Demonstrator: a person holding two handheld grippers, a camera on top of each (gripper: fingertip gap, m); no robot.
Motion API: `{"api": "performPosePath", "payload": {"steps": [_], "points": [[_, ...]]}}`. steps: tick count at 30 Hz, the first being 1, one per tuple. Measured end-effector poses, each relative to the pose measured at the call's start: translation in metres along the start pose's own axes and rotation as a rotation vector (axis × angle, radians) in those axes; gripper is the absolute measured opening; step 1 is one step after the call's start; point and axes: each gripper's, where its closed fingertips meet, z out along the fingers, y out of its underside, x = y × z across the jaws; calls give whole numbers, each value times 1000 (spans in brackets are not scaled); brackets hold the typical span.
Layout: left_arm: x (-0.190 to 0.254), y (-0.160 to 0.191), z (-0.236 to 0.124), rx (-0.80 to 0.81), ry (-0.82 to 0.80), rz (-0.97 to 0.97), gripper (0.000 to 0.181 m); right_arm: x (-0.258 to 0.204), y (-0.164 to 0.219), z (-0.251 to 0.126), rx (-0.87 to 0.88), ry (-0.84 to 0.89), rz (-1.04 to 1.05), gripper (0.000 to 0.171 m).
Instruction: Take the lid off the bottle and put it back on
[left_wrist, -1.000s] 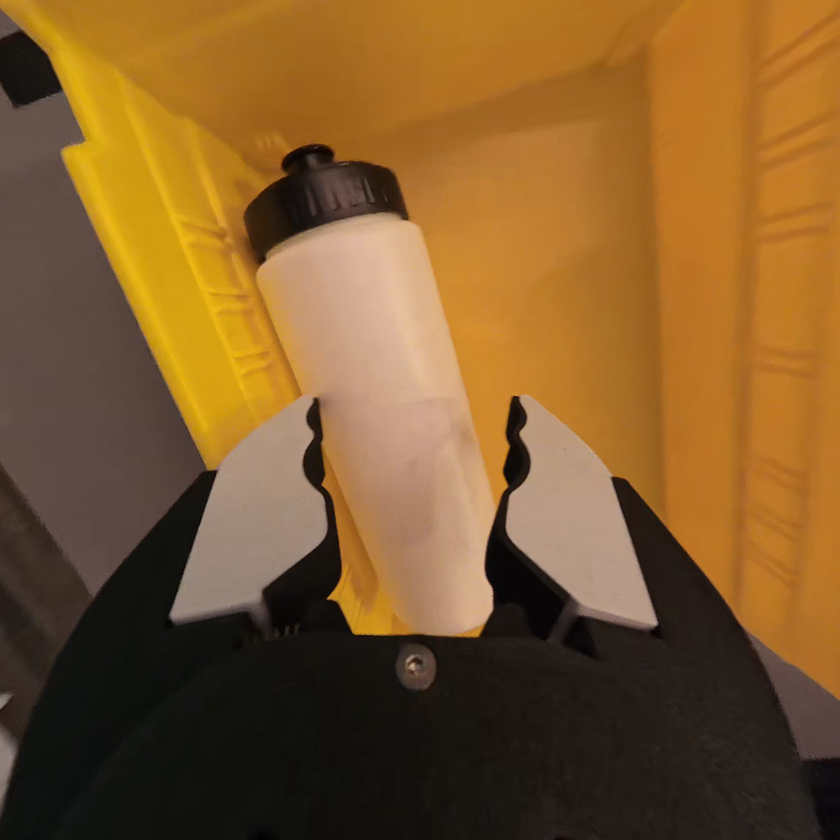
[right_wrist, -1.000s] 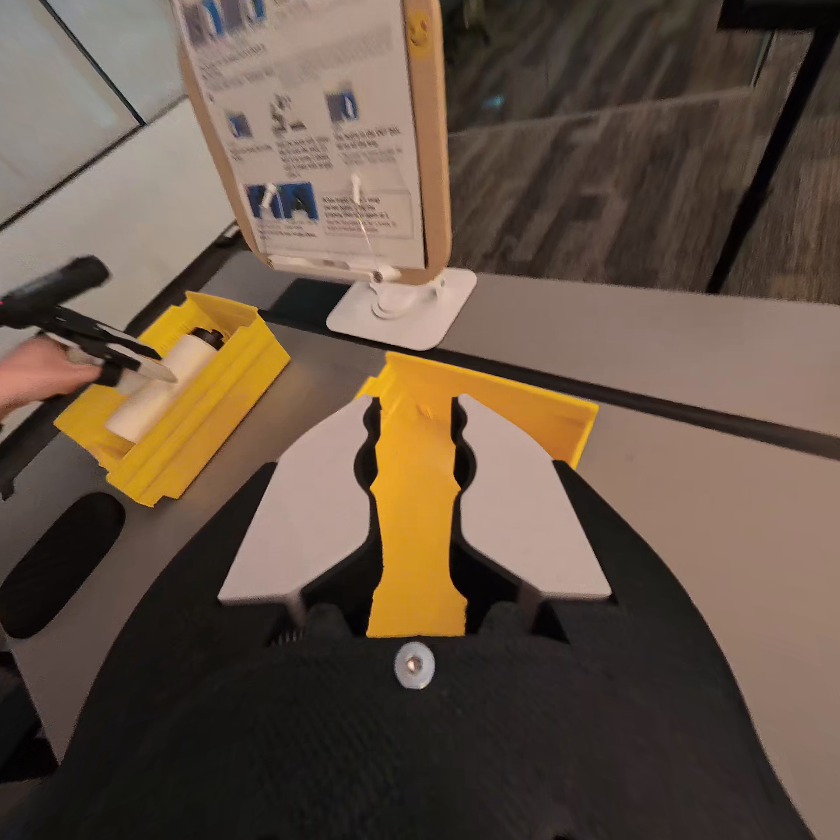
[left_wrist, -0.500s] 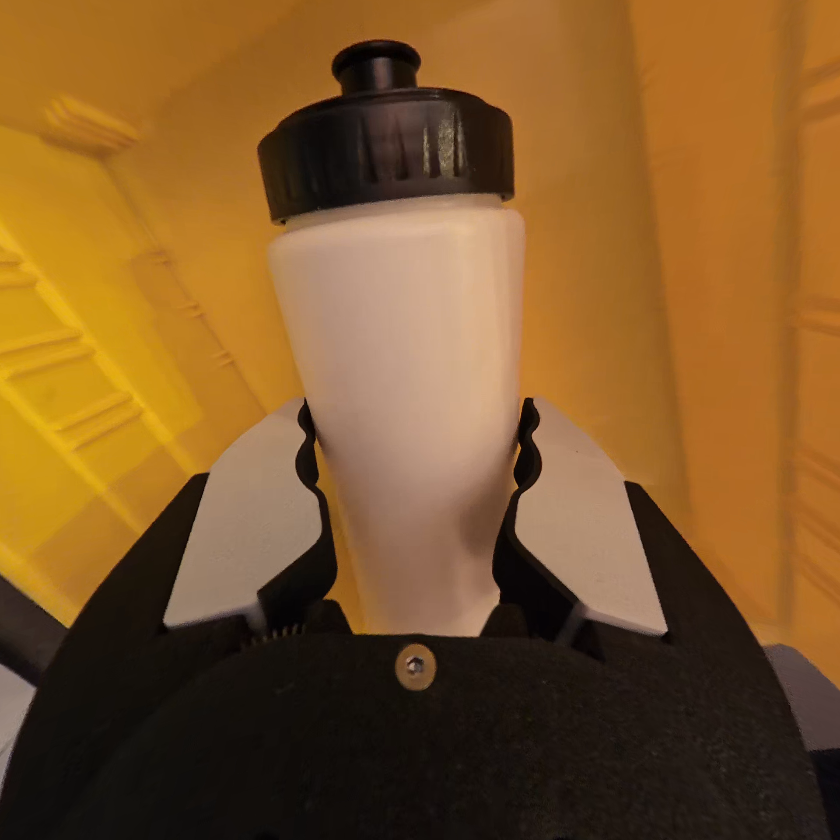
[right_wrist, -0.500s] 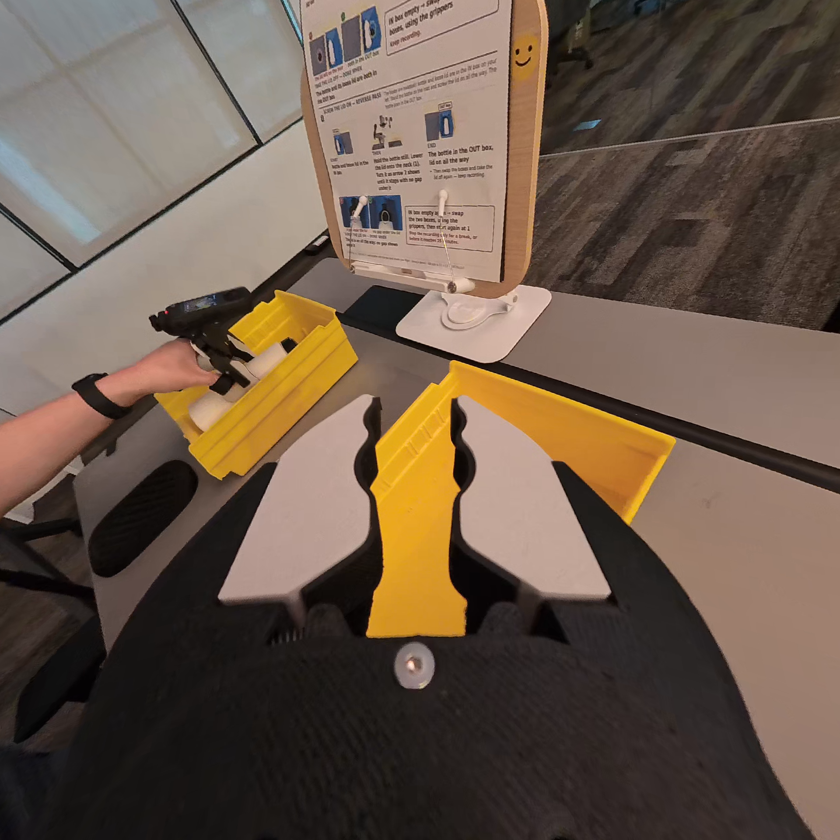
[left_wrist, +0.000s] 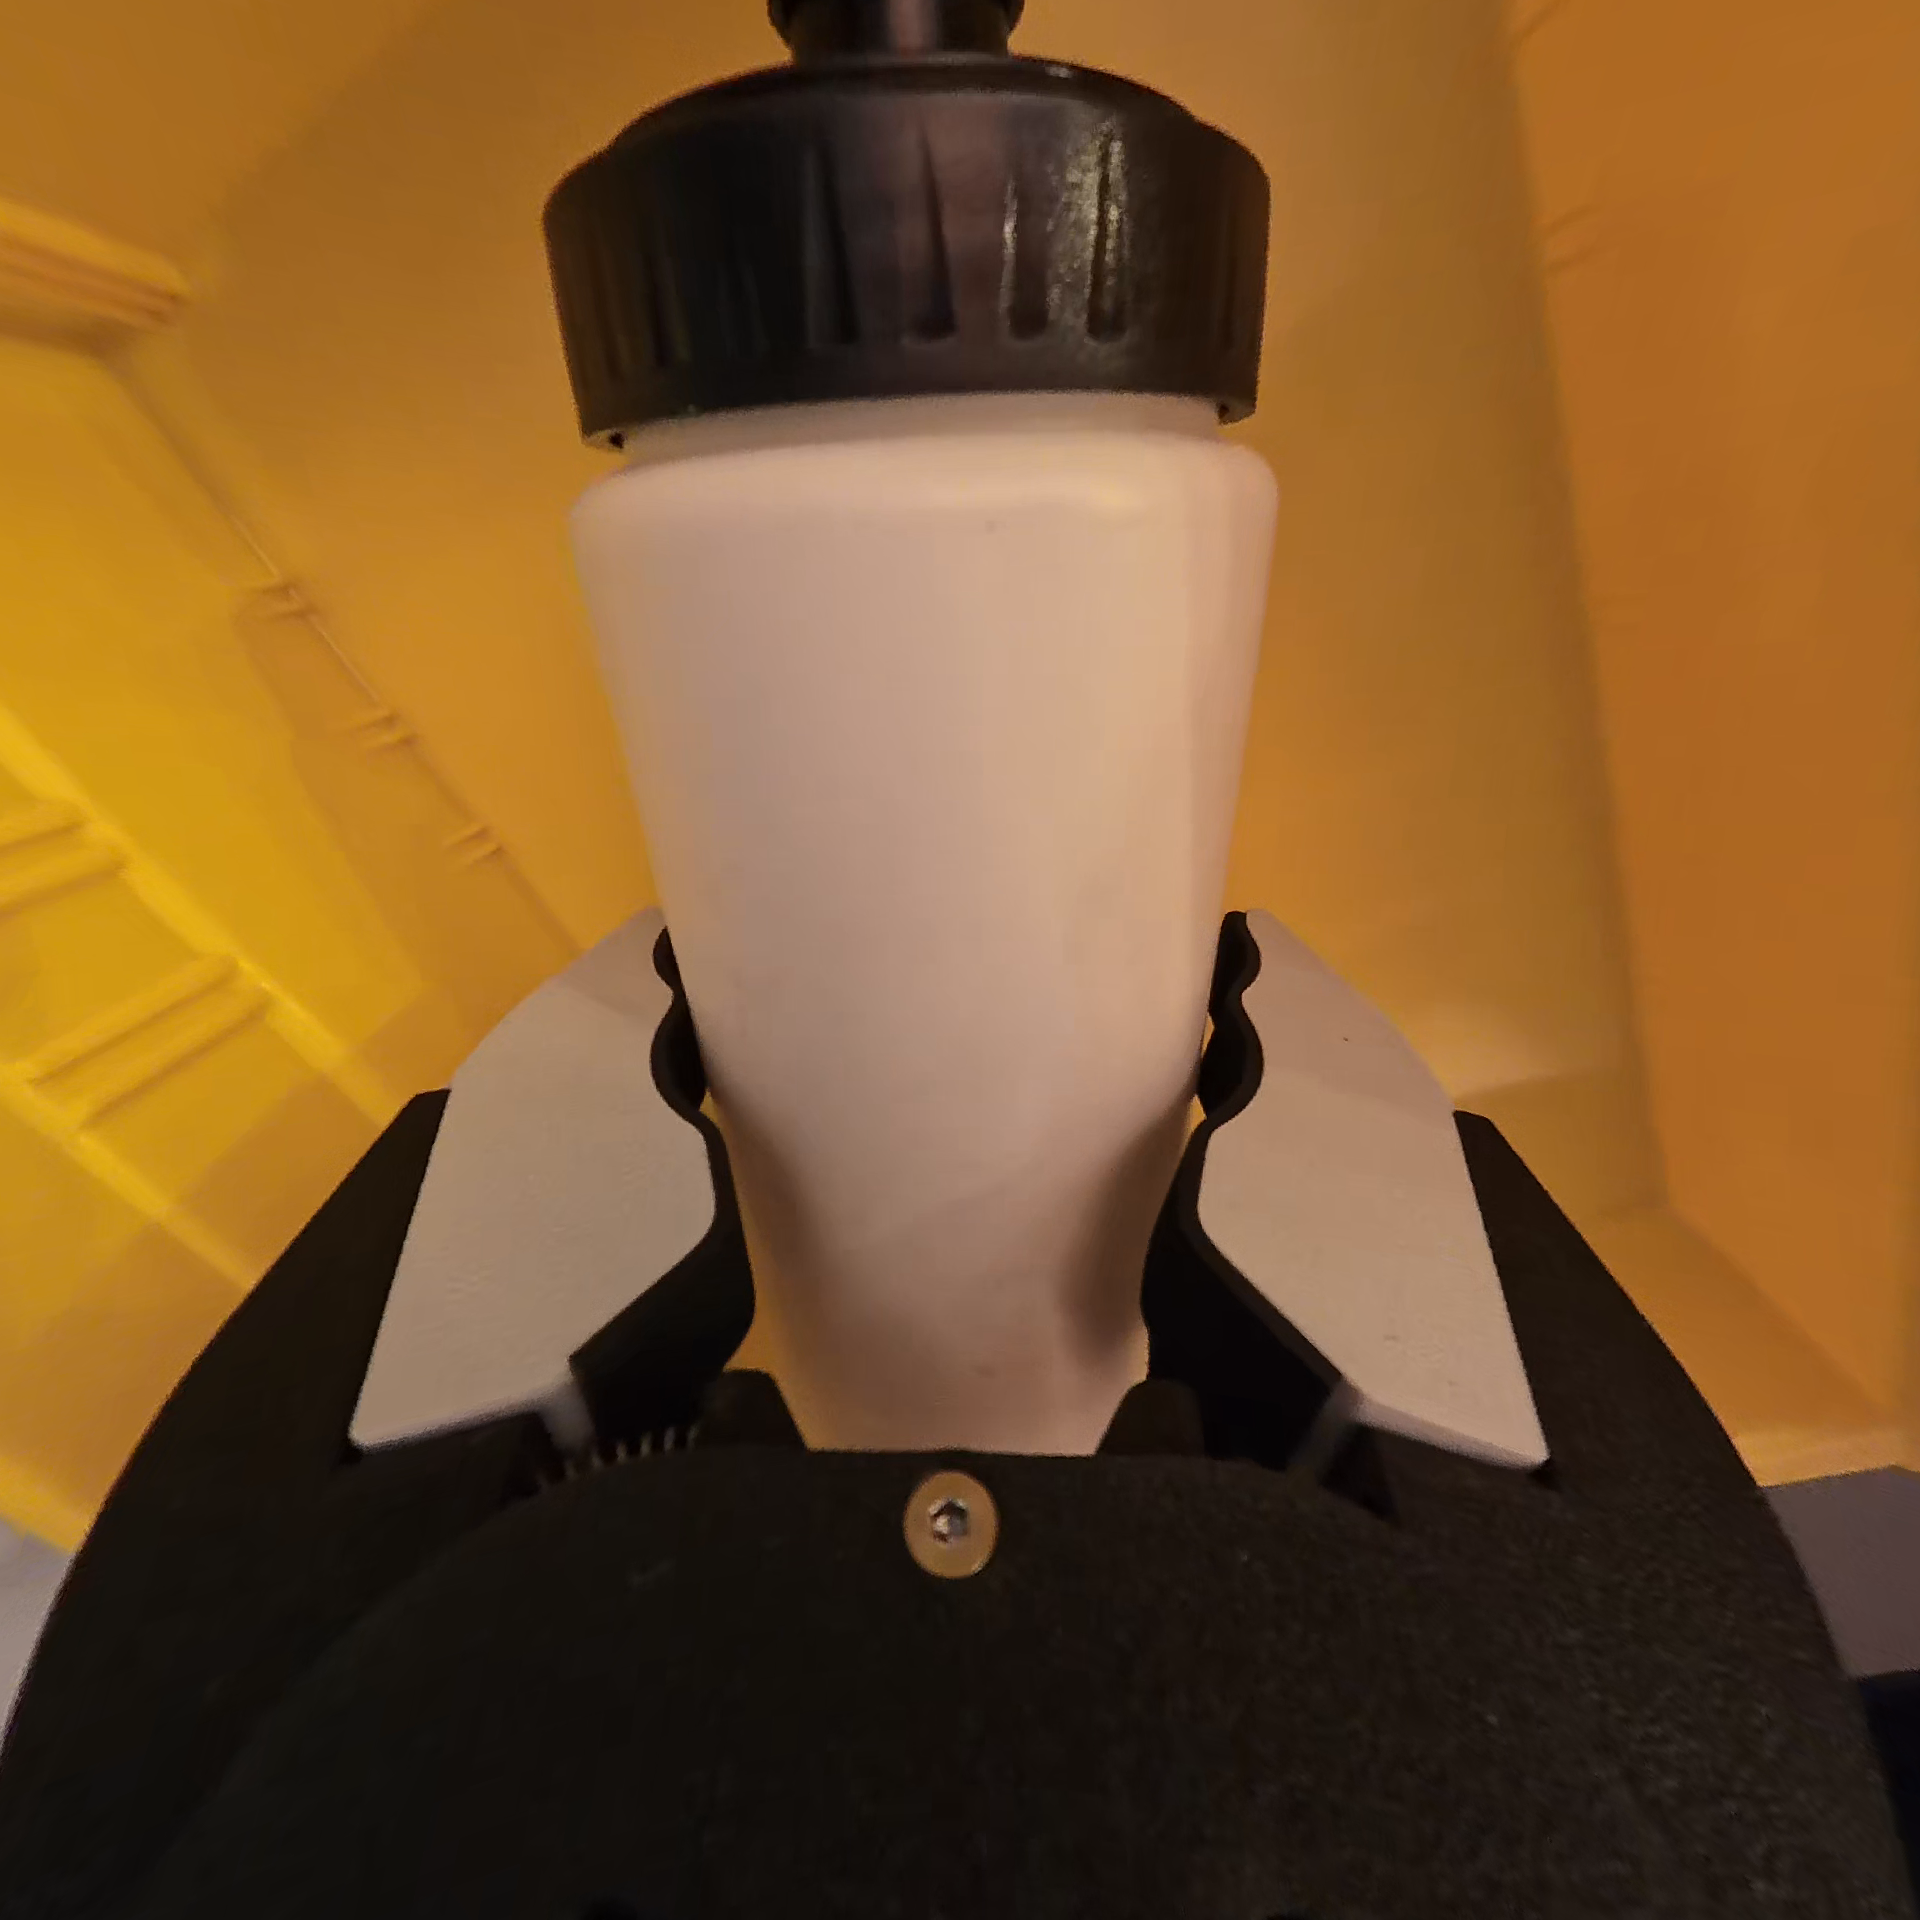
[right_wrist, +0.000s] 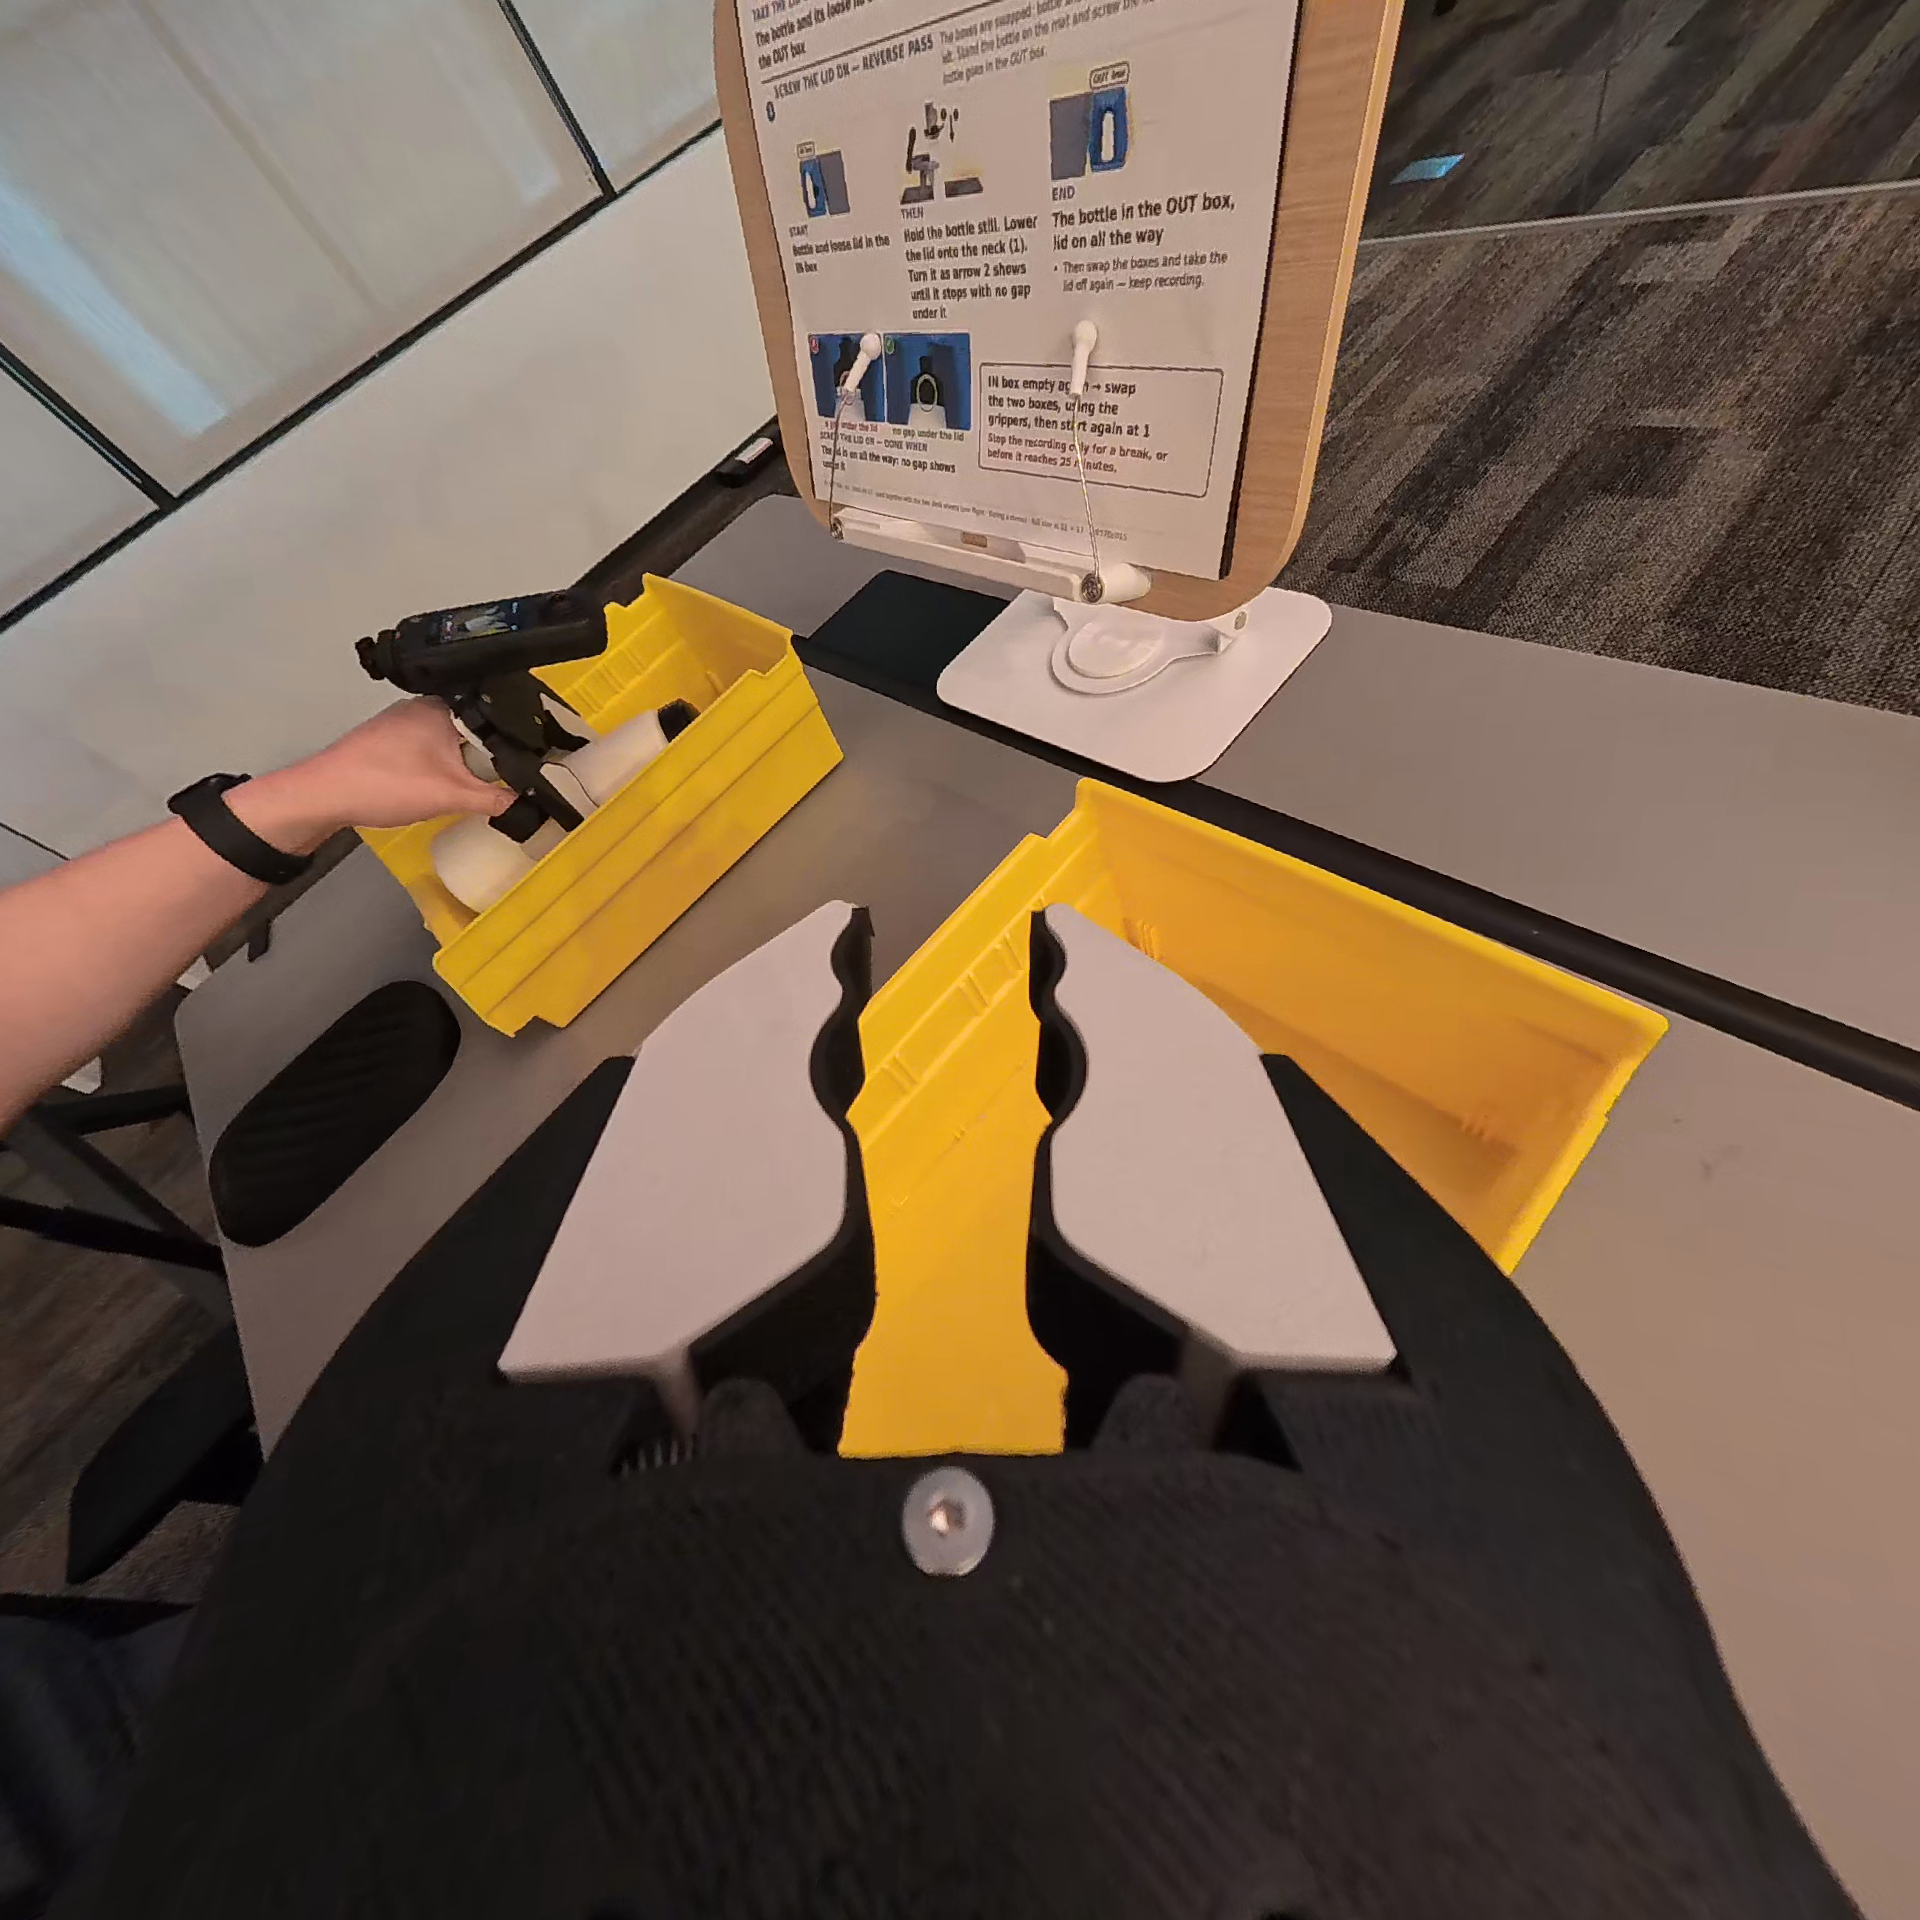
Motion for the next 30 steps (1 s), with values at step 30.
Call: {"api": "performPosePath", "payload": {"steps": [30], "points": [[191, -71, -255, 1192, 442, 306, 94, -135, -34, 29, 337, -446, -284, 58]]}}
